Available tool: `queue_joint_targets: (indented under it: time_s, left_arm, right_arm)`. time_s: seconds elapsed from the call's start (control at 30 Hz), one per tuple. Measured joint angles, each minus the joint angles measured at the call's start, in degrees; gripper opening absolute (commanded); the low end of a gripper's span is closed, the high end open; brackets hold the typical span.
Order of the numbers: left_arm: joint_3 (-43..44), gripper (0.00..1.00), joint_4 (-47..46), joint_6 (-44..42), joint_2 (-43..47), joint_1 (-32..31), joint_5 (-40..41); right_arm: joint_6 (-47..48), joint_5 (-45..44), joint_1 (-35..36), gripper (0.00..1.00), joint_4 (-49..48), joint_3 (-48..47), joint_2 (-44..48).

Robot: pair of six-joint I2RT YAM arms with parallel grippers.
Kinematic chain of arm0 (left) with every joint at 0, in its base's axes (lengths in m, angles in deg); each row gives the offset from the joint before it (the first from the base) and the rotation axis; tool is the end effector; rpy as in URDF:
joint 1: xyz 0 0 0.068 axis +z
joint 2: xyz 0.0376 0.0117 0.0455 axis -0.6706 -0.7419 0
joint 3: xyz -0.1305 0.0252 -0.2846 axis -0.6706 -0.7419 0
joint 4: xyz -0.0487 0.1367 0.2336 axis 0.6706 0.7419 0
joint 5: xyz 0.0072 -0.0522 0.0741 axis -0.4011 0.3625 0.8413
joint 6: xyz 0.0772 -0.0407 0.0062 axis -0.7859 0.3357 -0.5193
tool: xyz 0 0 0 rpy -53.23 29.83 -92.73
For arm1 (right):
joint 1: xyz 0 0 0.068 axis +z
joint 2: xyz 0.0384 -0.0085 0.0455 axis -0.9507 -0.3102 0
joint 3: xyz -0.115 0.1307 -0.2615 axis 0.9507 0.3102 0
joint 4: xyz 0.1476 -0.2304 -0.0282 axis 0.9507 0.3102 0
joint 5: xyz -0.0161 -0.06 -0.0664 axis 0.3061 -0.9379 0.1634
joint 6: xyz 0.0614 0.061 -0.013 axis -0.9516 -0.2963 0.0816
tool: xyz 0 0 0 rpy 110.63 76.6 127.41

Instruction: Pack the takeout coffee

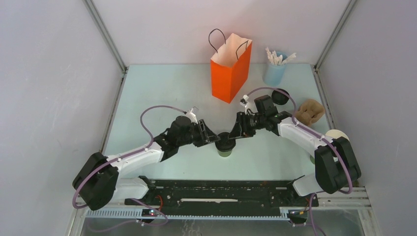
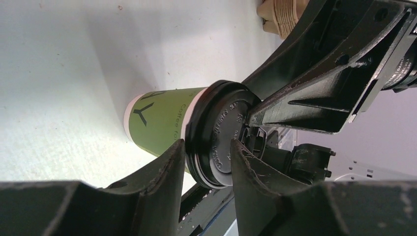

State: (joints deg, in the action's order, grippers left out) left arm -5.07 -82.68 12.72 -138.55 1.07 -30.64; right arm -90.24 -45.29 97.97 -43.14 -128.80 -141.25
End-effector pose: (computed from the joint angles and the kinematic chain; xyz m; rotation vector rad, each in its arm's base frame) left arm 0.2057 -0.2049 0.2194 -0.1468 2.3171 -1.2386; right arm 0.2652 0.1850 0.2308 -0.4175 2.5062 1.2116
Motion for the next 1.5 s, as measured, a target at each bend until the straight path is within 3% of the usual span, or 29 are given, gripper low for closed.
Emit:
queue_joint_targets:
  time_s: [0.37, 0.73, 1.07, 1.2, 1.37, 1.5]
  left_arm:
    - [0.0, 0.54, 4.1, -0.7, 2.5, -0.1, 2.4]
    - [0.0, 0.47, 4.8, -0.7, 1.5, -2.3, 2.2]
    - [-0.6, 0.43, 2.6, -1.0, 0.3, -2.4, 2.4]
    - [-1.3, 0.44, 1.2, -1.0, 0.3, -2.4, 2.4]
    - [-1.3, 0.45, 1.4, -1.3, 0.7, -2.4, 2.9]
    - [-1.2, 0.46, 3.1, -2.1, 1.5, -2.3, 3.4]
  right_arm:
    - [-0.3, 0.5, -0.1, 0.44, -3.0, 1.8, 0.1]
    - [-1.7, 0.8, -0.1, 0.44, -8.4, 5.3, 1.9]
    - [-11.1, 5.0, -3.3, 0.43, -30.0, 18.1, 4.0]
    - [-13.9, 7.7, -4.3, 0.57, -34.6, 19.4, 2.4]
    - [-12.5, 6.2, -3.9, 0.81, -26.3, 17.4, 4.7]
    - [-10.1, 5.7, -3.9, 0.84, -19.1, 14.3, 7.3]
